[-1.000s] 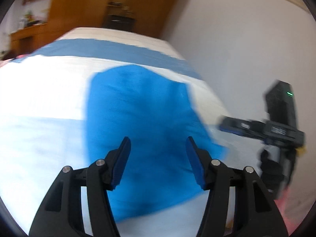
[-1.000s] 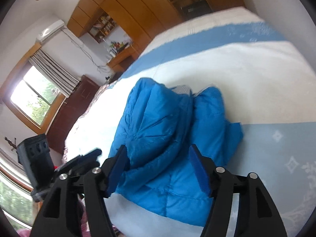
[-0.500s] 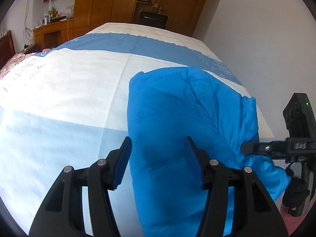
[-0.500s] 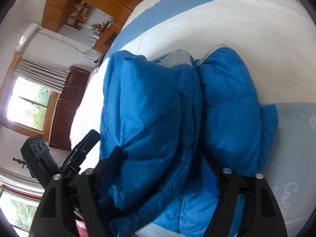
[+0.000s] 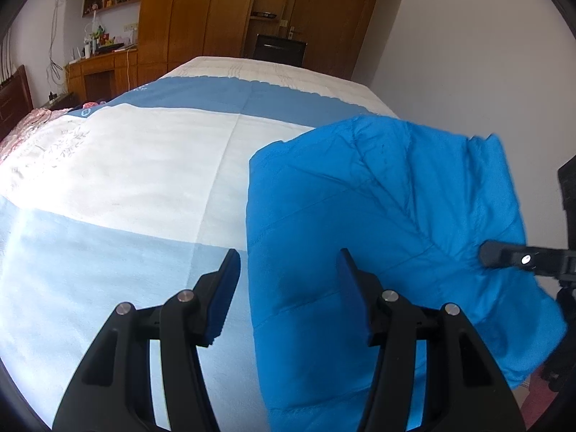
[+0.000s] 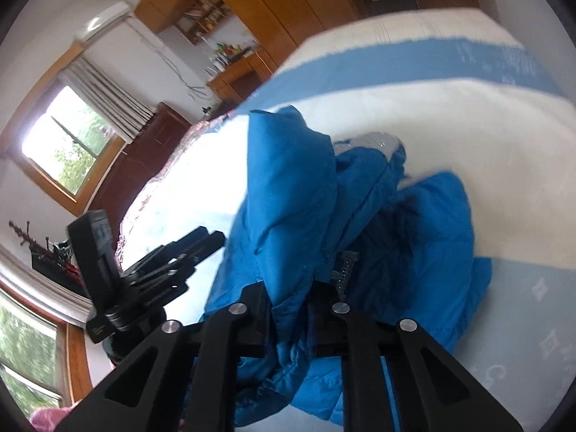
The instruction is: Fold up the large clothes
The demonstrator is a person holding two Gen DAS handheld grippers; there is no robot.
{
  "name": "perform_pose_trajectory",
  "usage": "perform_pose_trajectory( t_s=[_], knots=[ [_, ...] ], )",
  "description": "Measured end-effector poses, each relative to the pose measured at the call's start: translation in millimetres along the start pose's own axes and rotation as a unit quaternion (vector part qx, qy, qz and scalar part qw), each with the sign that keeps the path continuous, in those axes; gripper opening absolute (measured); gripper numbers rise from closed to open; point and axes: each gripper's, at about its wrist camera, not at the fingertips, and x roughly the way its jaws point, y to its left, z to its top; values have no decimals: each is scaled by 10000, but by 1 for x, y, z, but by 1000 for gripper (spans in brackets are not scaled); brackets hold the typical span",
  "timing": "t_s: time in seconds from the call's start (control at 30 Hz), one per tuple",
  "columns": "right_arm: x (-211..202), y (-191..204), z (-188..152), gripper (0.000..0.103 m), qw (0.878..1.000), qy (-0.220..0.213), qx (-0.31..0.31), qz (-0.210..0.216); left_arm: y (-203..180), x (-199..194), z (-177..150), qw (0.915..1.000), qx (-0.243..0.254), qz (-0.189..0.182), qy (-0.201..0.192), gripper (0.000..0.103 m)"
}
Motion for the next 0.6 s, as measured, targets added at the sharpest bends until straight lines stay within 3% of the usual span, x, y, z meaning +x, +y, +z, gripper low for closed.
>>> perform_pose_trajectory(
  t_s=[0.2, 0.6],
  knots=[
    [-27, -2, -10, 13, 9996, -246, -21, -109, -16, -9, -2, 9997, 192, -130, -42, 54],
    [-29, -66, -27, 13, 9973, -177, 699, -131, -33, 9, -12, 9983, 384, -299, 318, 54]
  ],
)
